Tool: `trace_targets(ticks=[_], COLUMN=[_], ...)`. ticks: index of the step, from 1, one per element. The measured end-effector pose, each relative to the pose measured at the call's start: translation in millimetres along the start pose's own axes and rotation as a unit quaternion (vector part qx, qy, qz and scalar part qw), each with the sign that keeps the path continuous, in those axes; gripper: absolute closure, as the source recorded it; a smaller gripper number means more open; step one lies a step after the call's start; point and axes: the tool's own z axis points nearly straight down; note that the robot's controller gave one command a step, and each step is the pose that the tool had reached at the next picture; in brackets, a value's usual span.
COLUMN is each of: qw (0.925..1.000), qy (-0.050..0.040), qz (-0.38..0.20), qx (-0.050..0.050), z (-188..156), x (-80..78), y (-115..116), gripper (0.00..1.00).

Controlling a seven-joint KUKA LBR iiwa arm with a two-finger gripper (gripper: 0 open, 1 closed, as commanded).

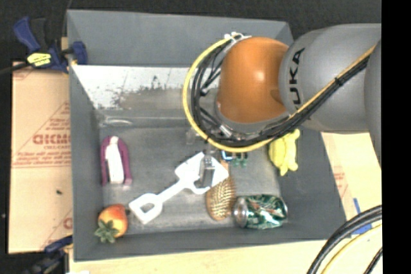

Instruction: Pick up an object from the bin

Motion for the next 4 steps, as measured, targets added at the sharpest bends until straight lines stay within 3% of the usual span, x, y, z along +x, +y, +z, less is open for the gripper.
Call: trace_targets(ticks=[1,2,3,4], qw=[0.9945,0.9862,0.9921,0.9867], qy=[-0.0013,-0.0051,-0.0020,-0.0078], qz=[-0.104,-0.165,-0.125,-0.162], qx=[0.000,0.001,-0.001,0.000], z=[94.8,108.3,111.4,104.4], x=[18.8,17.9,19.0,16.7], y=[39.7,50.5,46.2,50.3], gripper=[0.00,0.00,0.00,0.00])
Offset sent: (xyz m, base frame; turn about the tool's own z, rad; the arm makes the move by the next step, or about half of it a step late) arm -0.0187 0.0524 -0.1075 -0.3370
